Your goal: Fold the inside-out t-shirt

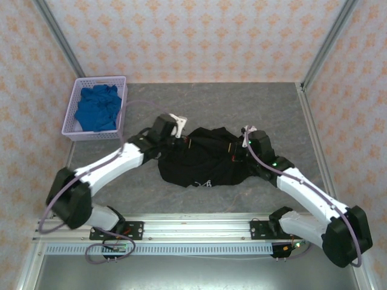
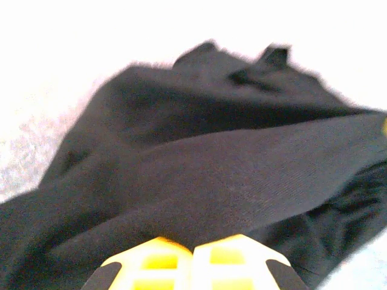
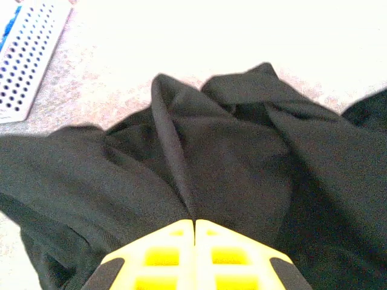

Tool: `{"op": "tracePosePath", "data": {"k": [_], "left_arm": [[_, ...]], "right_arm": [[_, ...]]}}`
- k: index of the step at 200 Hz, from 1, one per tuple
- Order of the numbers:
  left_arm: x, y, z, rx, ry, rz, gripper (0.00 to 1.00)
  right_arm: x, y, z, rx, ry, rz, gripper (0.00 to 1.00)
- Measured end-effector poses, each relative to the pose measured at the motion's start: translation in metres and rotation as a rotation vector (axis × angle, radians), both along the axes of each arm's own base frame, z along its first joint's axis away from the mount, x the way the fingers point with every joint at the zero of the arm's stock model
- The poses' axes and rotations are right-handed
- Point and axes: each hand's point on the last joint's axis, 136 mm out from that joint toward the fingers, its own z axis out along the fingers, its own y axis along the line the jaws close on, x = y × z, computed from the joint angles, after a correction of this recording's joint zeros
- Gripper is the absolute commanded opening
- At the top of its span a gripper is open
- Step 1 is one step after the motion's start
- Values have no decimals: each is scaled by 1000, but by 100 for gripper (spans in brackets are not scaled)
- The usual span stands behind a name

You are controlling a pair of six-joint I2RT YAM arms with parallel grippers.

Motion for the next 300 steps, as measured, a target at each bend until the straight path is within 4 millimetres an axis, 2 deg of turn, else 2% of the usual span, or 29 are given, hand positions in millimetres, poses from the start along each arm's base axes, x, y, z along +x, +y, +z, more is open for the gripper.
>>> {"op": "tracePosePath", "data": {"k": [22,47,54,66,79,106,129,163,213,232,272,300], "left_arm": [[-19,-1,42,-109,-71,-59,0],[-43,-3,60,-175,-77,-128,0],[-48,-3,62,-183,-70,-142,0],[-56,-3,64,-194,-56,-166,0],[-62,-3,62,-197,-37,-181,0],[-68,-3,53,-183,14,-193,0],[-66,-5,51,-173,33,-196,0],[-65,-6,54,-172,34,-198,0],[-66,-5,53,-164,47,-196,0],[-66,-4,54,-161,48,-193,0],[-65,-3,53,-149,43,-192,0],[-64,-2,52,-142,39,-191,0]], "right_arm": [[-7,3,16,-13,-27,59,0],[-20,9,18,-22,-5,139,0],[-25,10,17,-20,5,161,0],[-30,12,15,-20,18,185,8],[-32,12,13,-33,19,196,21],[-35,15,9,-135,-31,221,41],[-44,31,10,-217,-98,301,54],[-50,59,6,-314,-187,409,66],[-38,92,-24,-363,-195,486,70],[-40,104,-30,-348,-195,519,71],[-45,117,-21,-294,-227,556,72],[-53,117,-1,-243,-269,574,72]]}}
